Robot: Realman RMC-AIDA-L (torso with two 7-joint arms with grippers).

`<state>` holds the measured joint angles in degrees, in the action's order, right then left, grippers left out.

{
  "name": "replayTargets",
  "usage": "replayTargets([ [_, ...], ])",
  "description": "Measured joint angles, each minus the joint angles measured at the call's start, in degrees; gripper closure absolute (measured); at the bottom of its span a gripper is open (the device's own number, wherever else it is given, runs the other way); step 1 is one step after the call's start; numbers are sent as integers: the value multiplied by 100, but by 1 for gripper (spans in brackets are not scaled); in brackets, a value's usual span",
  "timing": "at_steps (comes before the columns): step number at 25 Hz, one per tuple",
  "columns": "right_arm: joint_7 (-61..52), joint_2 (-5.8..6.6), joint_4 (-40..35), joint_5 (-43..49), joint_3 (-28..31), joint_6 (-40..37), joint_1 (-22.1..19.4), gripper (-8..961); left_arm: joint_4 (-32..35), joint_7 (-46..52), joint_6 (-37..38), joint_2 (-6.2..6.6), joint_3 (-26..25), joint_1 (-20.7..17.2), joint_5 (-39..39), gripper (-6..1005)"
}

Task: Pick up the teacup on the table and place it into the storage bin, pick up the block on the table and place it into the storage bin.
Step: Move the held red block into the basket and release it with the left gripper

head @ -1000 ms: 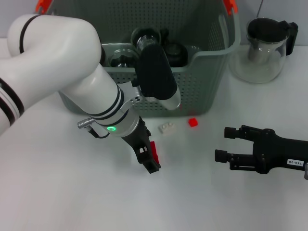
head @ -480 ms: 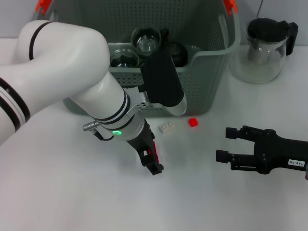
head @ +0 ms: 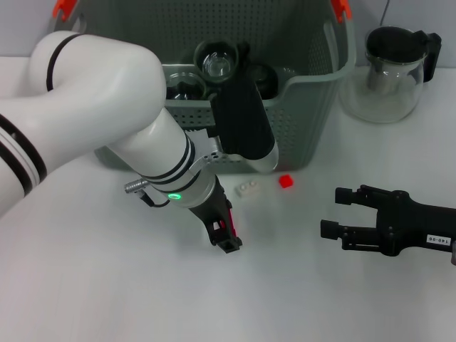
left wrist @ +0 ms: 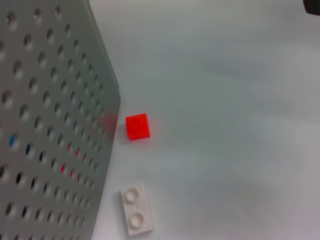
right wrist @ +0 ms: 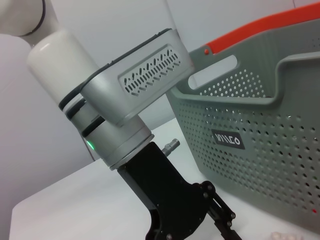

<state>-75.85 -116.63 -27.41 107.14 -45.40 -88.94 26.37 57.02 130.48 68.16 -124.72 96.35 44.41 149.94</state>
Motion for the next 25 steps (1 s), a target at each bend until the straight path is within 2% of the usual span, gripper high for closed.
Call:
replayTargets([
  [2, 0, 0, 0, 0, 3, 0, -2, 37, 149, 40, 108, 4, -45, -21, -20, 337],
  [4, 0, 0, 0, 0, 5, 2, -9, 37, 515, 116, 442, 16, -236, -103, -82, 326],
  [7, -11, 1, -1, 0, 5, 3, -23, 37, 1257, 146, 1292, 18, -812, -266, -418, 309],
  [10, -16, 5, -2, -1, 11, 0, -40, 37, 2106, 169, 2238, 29, -1827, -378, -1072, 292],
  [14, -5, 8, -1, 0, 14, -1, -47, 37, 2734, 209, 2626, 107, -3380, -125, -1758, 269],
  [16, -6, 8, -1, 0, 14, -2, -37, 37, 2580, 245, 2491, 224, -4074, 212, -1875, 258],
  [18, -14, 8, -1, 0, 13, -2, -13, 37, 2176, 271, 2303, 374, -4370, 528, -1892, 247],
  [19, -18, 9, -1, 0, 14, -2, -4, 37, 1729, 264, 2073, 527, -4484, 773, -1891, 241],
  [22, -30, 9, -14, 0, 0, -2, 30, 37, 986, 182, 1354, 703, -4459, 1050, -1869, 224],
  [23, -36, 9, -18, 0, -8, -3, 44, 37, 629, 90, 810, 731, -4386, 1132, -1840, 219],
  [25, -46, 9, -23, 0, -19, -9, 66, 37, 551, 64, 613, 734, -4355, 1150, -1825, 207],
])
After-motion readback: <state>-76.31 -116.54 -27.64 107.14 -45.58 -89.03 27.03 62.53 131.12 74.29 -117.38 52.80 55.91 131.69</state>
